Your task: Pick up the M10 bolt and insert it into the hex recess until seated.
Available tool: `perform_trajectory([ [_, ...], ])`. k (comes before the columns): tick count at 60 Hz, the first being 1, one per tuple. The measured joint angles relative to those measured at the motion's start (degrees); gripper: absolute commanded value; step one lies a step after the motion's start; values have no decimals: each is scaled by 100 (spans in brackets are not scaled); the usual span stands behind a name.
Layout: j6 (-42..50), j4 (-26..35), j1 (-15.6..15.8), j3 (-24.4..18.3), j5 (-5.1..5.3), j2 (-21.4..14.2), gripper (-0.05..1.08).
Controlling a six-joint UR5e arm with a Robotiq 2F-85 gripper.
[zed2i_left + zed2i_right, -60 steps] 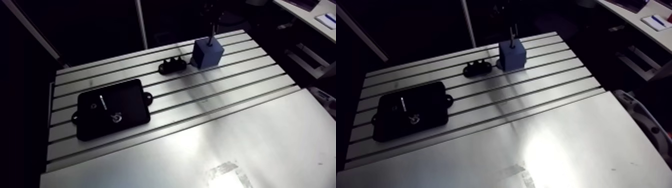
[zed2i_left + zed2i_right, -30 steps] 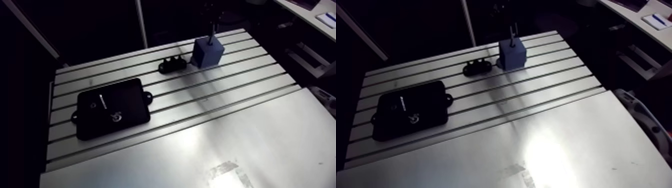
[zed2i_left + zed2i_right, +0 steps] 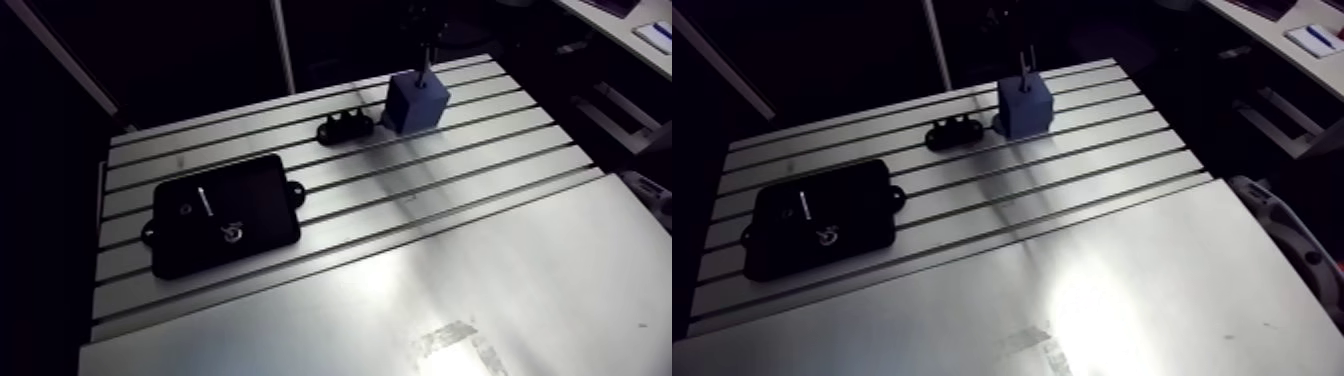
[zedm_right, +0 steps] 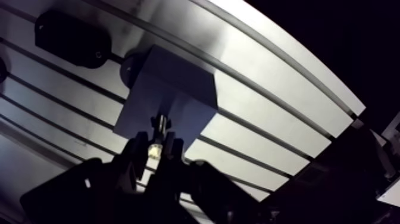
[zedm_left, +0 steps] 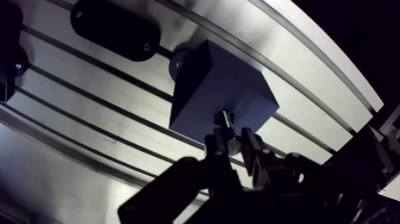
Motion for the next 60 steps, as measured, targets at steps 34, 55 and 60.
perform_trajectory([
  [34,0,-1,0,1,0,13,74],
  [55,5,-2,0,3,0,25,74],
  [60,6,-5,0,3,0,30,74],
])
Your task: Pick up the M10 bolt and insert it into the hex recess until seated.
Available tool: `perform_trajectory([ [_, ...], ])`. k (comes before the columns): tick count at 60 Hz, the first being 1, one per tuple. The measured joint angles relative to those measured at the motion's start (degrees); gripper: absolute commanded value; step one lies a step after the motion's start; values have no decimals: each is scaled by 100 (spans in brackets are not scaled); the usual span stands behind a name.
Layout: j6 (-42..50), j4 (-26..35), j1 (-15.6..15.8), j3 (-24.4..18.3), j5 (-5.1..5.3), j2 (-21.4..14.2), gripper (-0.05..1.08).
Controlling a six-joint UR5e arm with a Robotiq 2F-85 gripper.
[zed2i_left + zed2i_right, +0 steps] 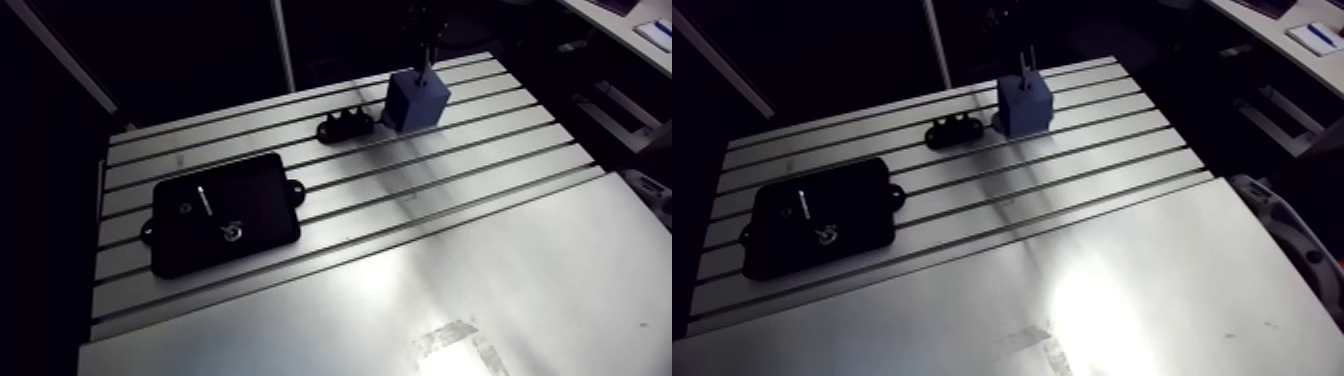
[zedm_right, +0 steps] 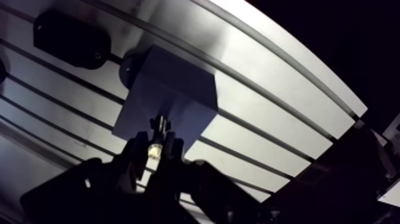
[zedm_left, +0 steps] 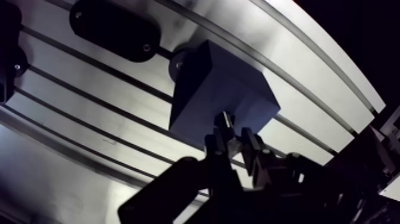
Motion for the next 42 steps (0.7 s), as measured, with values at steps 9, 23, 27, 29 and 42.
perform_trajectory([
  [9,2,-7,0,1,0,12,74],
  [23,-6,-47,0,5,0,24,73],
  [27,-7,-55,0,5,0,27,73],
  [29,-7,-57,0,5,0,28,73],
  [42,-10,-64,0,12,0,28,64],
])
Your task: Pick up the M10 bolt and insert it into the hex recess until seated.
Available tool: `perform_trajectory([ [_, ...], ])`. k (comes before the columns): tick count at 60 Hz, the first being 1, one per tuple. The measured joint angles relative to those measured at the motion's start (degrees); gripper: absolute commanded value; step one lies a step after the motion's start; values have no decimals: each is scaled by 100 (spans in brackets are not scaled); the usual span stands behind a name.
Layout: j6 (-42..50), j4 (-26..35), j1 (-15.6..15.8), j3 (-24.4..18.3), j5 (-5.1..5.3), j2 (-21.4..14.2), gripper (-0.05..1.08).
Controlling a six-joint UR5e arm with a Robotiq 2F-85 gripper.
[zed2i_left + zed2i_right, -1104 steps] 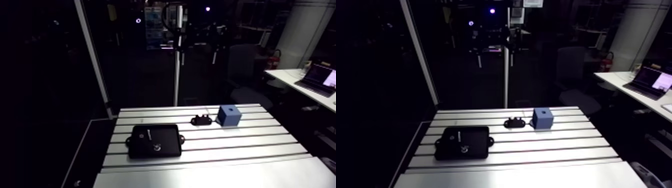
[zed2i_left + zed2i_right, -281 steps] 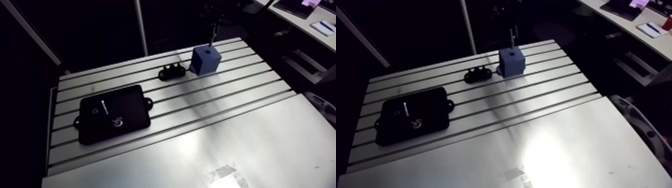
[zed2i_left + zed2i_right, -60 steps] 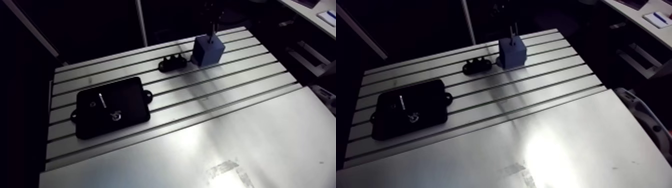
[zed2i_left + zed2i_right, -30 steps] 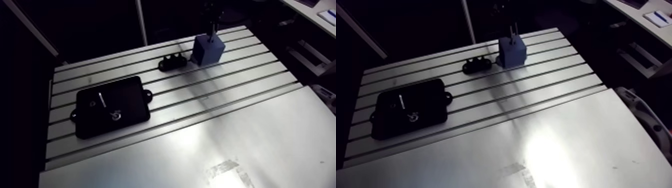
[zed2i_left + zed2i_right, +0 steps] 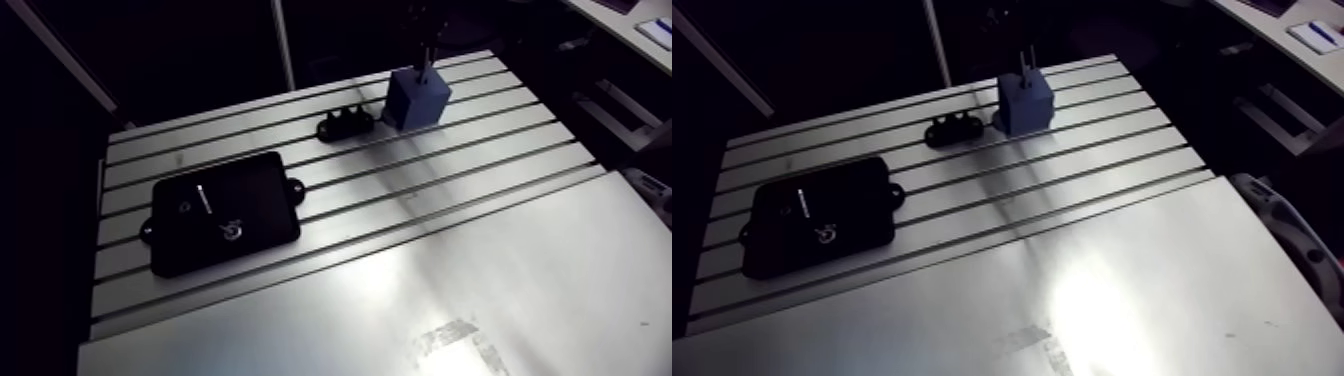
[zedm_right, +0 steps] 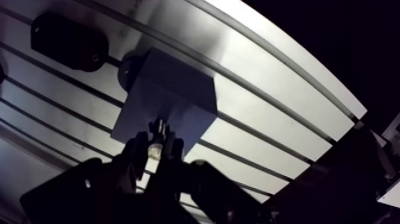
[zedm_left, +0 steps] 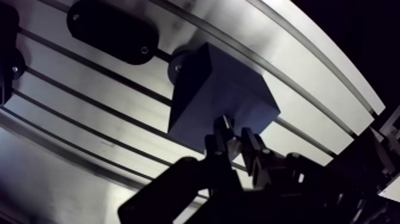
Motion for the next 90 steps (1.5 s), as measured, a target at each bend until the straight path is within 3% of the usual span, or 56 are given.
perform_trajectory([
  [15,-10,1,0,27,1,-8,51],
  [19,-14,3,0,32,1,-12,41],
  [22,-16,3,0,36,3,-14,26],
  [29,-11,2,-3,40,5,-23,12],
  [62,84,-109,-18,4,58,-65,9],
  [79,765,-201,-130,86,372,-189,16],
  [90,1557,-378,-236,265,489,-295,20],
])
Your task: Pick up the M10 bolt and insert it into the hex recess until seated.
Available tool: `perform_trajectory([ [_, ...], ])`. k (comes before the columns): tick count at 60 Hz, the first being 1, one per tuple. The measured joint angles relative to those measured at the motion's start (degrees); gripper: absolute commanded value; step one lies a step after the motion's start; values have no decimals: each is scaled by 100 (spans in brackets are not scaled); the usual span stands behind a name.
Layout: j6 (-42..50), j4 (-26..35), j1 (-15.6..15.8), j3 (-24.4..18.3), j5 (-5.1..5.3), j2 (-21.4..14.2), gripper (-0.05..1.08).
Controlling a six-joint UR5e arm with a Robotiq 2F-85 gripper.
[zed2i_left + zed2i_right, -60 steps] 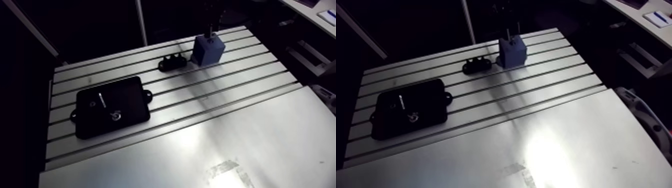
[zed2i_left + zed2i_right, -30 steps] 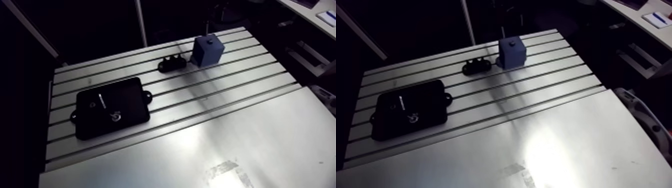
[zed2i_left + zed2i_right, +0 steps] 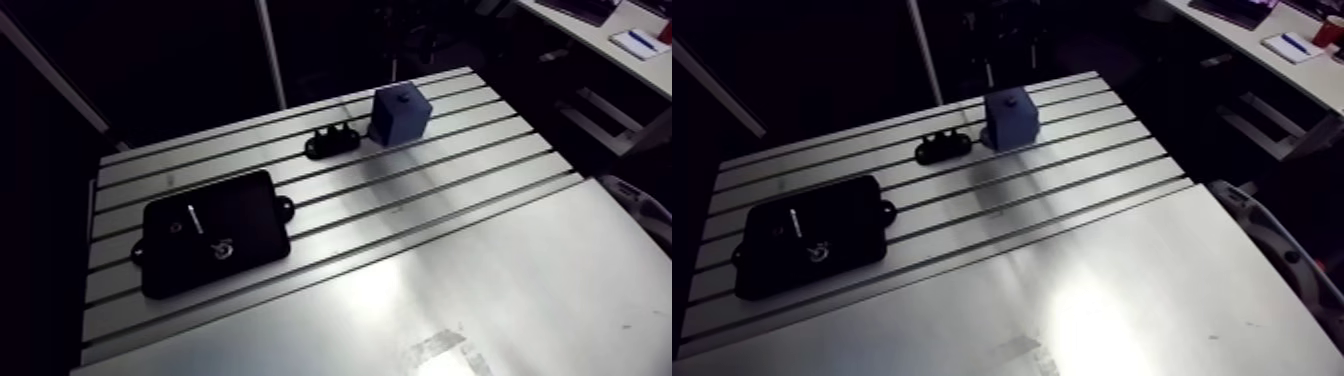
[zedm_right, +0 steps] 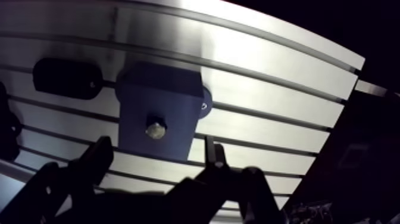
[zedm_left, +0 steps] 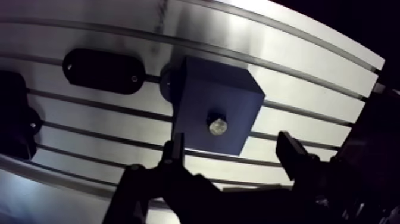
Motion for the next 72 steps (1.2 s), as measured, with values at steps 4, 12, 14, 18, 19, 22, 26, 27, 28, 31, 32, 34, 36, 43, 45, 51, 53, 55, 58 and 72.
perform_trajectory([
  [4,279,-116,-42,109,27,-57,21],
  [12,676,-298,-91,345,62,-175,25],
  [14,753,-334,-98,396,69,-201,25],
  [18,906,-404,-108,487,96,-245,25],
  [19,932,-417,-110,505,103,-253,25],
  [22,1005,-451,-114,553,136,-272,26],
  [26,1066,-481,-118,598,185,-285,26],
  [27,1073,-486,-119,604,194,-287,27],
  [28,1086,-492,-119,615,210,-289,27],
  [31,1106,-505,-121,631,242,-290,28],
  [32,1109,-507,-121,635,252,-291,28],
  [34,1115,-512,-121,642,269,-289,29],
  [36,1119,-515,-123,646,283,-288,30],
  [43,1118,-523,-128,647,312,-275,32],
  [45,1117,-524,-129,644,316,-269,33],
  [51,1114,-526,-130,631,323,-254,38],
  [53,1113,-527,-130,626,324,-250,38],
  [55,1111,-527,-129,621,325,-245,38],
  [58,1110,-528,-129,613,325,-239,39],
  [72,1089,-523,-126,570,316,-183,44],
])
